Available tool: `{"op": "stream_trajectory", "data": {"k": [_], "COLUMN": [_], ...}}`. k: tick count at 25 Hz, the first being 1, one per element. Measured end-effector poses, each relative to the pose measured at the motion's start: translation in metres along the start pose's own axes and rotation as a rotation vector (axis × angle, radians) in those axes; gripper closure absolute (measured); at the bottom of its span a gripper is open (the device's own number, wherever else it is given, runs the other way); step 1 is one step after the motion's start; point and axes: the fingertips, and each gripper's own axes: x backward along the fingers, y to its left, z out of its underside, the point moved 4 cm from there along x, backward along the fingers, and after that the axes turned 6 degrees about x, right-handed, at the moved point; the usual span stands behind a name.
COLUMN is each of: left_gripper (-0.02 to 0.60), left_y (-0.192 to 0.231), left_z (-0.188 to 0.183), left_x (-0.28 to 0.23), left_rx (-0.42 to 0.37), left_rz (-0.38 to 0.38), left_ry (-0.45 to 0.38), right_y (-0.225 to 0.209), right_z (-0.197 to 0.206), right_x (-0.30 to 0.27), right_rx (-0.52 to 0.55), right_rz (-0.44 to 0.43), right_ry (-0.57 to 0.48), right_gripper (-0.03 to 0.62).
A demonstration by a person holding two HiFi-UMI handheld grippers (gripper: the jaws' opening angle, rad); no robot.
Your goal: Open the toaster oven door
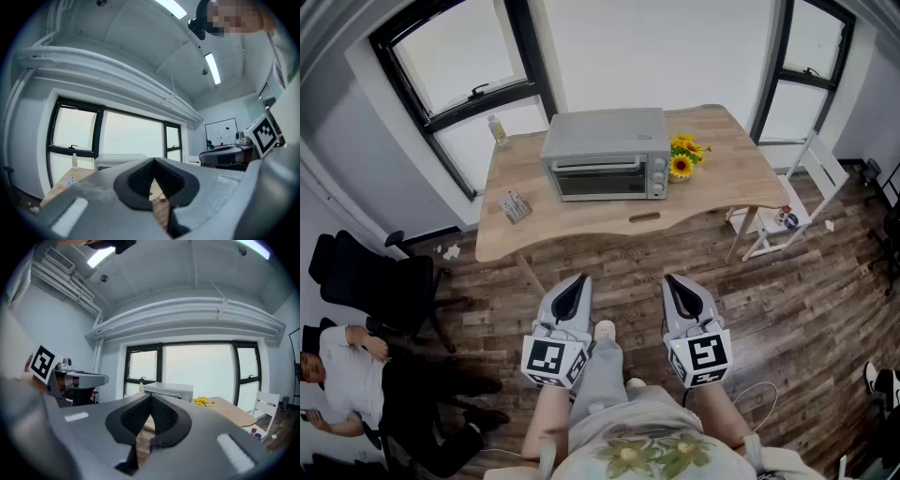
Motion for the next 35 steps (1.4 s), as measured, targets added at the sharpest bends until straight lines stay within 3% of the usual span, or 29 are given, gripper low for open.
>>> {"op": "stream_trajectory", "data": {"k": [4,9,13,27,31,35], "left_gripper": [0.578,0.578,0.558,0.427,0.387,0.385], "left_y": [0.009,0.02,0.035,0.104,0.122,0.14], "left_z": [0.003,0.006,0.004,-0.005,-0.005,-0.007], "left_x": [-0.005,-0.02,-0.034,-0.098,-0.115,-0.132], "left_rx": [-0.058,-0.209,-0.232,-0.353,-0.319,-0.353], "left_rz": [0.002,0.008,-0.001,0.024,0.016,0.025], "left_ry": [0.031,0.089,0.079,0.093,0.109,0.124], "right_y": [0.002,-0.007,-0.013,-0.026,-0.032,-0.038], "right_z": [0.001,0.002,0.003,-0.007,-0.011,-0.013], "right_x": [-0.011,-0.027,-0.045,-0.133,-0.157,-0.178], "right_rx": [0.053,0.089,0.101,0.201,0.22,0.245], "right_rz": [-0.018,0.012,0.009,-0.046,-0.049,-0.059], "right_ry": [-0.009,-0.004,0.009,0.035,0.039,0.051], "right_gripper": [0.594,0.594,0.59,0.471,0.47,0.462]}}
